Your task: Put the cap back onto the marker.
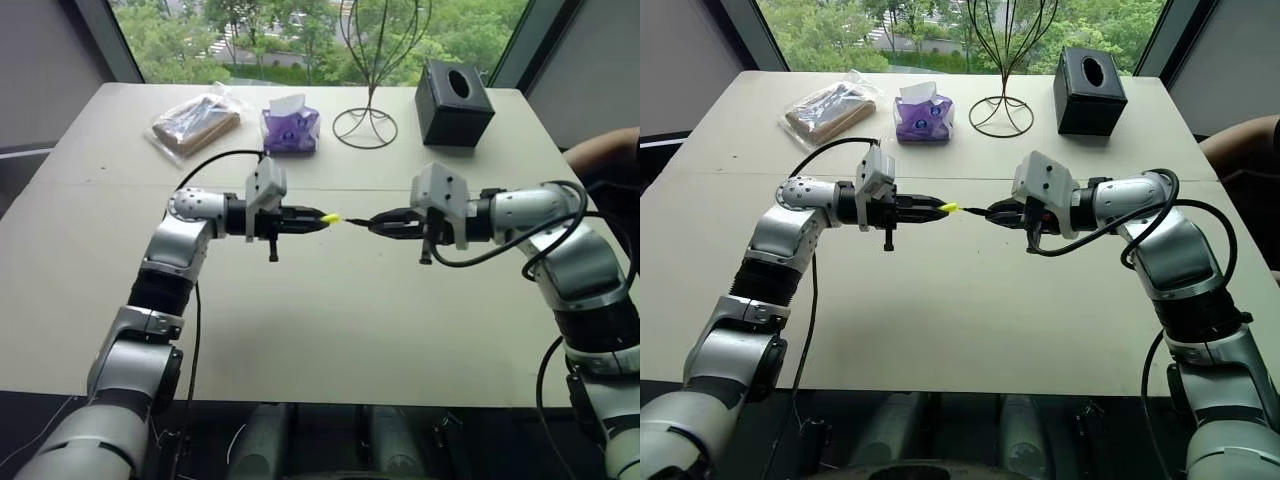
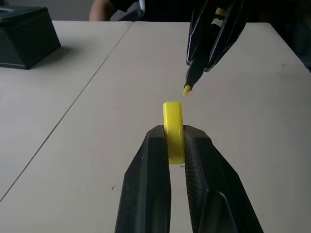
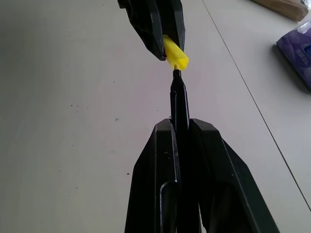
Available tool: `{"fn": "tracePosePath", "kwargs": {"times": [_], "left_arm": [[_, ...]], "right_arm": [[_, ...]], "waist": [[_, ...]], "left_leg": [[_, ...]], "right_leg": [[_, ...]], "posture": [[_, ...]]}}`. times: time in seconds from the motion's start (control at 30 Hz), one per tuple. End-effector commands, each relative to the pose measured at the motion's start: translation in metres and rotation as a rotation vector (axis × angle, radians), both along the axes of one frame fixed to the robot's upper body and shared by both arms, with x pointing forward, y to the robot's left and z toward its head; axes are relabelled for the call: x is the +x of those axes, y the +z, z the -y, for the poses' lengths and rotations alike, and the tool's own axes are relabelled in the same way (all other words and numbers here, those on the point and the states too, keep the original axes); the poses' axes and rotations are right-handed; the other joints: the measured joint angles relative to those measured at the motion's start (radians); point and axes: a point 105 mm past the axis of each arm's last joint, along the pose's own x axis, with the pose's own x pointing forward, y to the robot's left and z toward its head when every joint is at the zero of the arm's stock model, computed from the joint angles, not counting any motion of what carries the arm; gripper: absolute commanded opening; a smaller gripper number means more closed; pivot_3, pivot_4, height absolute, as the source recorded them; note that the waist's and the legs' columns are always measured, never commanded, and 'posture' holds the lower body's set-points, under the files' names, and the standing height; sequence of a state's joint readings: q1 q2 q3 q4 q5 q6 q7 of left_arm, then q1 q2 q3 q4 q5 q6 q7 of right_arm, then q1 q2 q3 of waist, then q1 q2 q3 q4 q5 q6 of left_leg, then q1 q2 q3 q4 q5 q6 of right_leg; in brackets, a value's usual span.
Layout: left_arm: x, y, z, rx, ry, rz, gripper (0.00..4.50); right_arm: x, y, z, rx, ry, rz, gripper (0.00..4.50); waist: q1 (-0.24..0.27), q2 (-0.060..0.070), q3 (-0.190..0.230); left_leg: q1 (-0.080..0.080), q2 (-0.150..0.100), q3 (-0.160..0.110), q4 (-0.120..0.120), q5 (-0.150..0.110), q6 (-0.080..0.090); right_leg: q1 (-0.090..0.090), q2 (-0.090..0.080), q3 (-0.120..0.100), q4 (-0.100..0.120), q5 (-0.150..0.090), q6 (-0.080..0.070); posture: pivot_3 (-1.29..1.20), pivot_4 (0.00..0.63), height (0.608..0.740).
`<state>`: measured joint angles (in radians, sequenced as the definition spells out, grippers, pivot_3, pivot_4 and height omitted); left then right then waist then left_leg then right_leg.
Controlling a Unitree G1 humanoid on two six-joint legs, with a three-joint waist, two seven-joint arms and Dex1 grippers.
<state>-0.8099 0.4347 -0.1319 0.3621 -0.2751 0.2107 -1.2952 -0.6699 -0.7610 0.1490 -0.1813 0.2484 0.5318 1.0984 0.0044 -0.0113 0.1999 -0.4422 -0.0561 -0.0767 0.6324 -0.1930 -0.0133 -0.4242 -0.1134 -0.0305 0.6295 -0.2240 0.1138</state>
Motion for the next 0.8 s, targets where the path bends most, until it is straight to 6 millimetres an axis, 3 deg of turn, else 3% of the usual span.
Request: {"fn": "tracePosePath", "kwargs": {"times": [0.03,0.4,0.8], "left_arm": [[-0.007,0.014,0.002,-0.041,-0.026,0.031,0.05],[-0.009,0.014,0.014,-0.061,-0.037,0.033,0.05],[-0.001,0.016,0.004,-0.040,-0.011,0.048,0.05]], "right_arm": [[0.000,0.009,0.000,0.010,0.006,0.044,0.00],[-0.002,0.008,-0.005,0.015,0.023,0.034,0.00],[-0.002,0.007,-0.002,0.016,0.013,0.033,0.00]], "waist": [[0.000,0.000,0.000],[0.000,0.000,0.000],[0.000,0.000,0.000]], "left_leg": [[0.000,0.000,0.000,0.000,0.000,0.000],[0.000,0.000,0.000,0.000,0.000,0.000],[0.000,0.000,0.000,0.000,0.000,0.000]], "right_leg": [[0.000,0.000,0.000,0.000,0.000,0.000],[0.000,0.000,0.000,0.000,0.000,0.000],[0.000,0.000,0.000,0.001,0.000,0.000]], "posture": [[0.00,0.150,0.740],[0.00,0.150,0.740],[0.00,0.150,0.740]]}}
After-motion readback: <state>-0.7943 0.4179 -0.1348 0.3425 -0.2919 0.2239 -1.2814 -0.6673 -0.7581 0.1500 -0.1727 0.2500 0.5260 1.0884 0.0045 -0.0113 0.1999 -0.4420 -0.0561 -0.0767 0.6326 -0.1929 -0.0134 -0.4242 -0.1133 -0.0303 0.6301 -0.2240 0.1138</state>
